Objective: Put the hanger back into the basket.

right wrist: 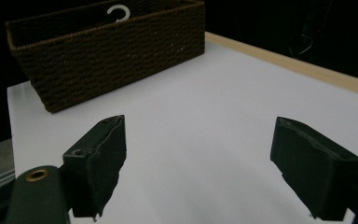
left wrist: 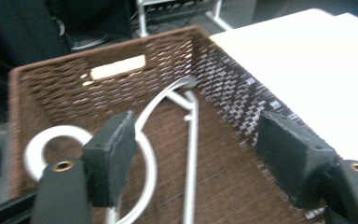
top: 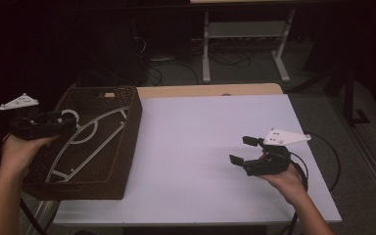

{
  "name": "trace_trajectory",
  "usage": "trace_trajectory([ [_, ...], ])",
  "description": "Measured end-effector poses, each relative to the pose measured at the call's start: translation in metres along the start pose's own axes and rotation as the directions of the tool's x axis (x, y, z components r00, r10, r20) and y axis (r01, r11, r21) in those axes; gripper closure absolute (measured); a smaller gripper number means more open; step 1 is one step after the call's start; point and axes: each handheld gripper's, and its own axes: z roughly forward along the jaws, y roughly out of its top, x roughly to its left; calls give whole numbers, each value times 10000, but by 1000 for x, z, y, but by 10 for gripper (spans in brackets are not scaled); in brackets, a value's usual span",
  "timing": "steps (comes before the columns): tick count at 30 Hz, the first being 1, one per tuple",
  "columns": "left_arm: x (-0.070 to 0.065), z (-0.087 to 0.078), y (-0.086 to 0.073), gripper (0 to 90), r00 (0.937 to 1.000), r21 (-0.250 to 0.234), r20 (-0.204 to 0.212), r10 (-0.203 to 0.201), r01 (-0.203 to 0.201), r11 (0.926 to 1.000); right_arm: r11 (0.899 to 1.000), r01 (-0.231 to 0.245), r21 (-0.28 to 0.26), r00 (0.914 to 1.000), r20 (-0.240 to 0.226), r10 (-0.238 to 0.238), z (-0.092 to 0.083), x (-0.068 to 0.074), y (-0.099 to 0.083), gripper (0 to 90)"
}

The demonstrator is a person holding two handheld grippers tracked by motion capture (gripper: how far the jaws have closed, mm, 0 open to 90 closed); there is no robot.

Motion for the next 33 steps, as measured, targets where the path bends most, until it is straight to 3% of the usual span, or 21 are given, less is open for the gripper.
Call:
trace_trajectory([
  [5, -22, 4, 3, 232, 9979, -469, 639, 72, -43, 9989, 9993, -34, -371, 9997, 221, 42, -7, -1, 8, 150],
  [8, -31, 6, 5, 180, 9964, -590, 797, 272, -225, 9980, 9989, -49, -459, 9995, 299, 63, -9, -1, 10, 144],
  [10, -45, 8, 7, 154, 9933, -832, 1057, 468, -381, 9958, 9984, 35, -571, 9992, 410, -11, -11, -2, 13, 138],
  [14, -59, 9, 9, 105, 9890, -1122, 1358, 591, -440, 9927, 9970, -21, -772, 9989, 470, 58, -13, -3, 17, 135],
  [19, -85, 14, 8, 51, 9756, -1873, 2034, 825, -439, 9813, 9941, -46, -1085, 9977, 662, 118, -19, -2, 25, 129],
  [20, -85, 14, 8, 32, 9756, -1873, 2034, 825, -439, 9813, 9941, -46, -1085, 9977, 662, 118, -19, -2, 25, 129],
  [25, -111, 23, 8, 22, 9617, -2247, 2533, 1044, -465, 9733, 9895, -190, -1430, 9964, 786, 305, -23, -4, 32, 127],
  [26, -111, 23, 8, 22, 9617, -2247, 2533, 1044, -465, 9733, 9884, -165, -1509, 9962, 818, 291, -23, -4, 33, 127],
  [27, -119, 26, 7, 22, 9553, -2370, 2751, 1086, -420, 9706, 9876, -189, -1559, 9958, 852, 325, -24, -4, 34, 127],
  [30, -125, 29, 7, 22, 9500, -2512, 2878, 1210, -470, 9668, 9864, -201, -1630, 9954, 891, 350, -24, -5, 36, 128],
  [31, -130, 32, 6, 22, 9442, -2587, 3036, 1276, -472, 9648, 9864, -218, -1627, 9952, 902, 369, -25, -5, 36, 127],
  [33, -133, 34, 6, 22, 9422, -2592, 3073, 1335, -521, 9644, 9852, -253, -1696, 9949, 923, 414, -25, -5, 38, 127],
])
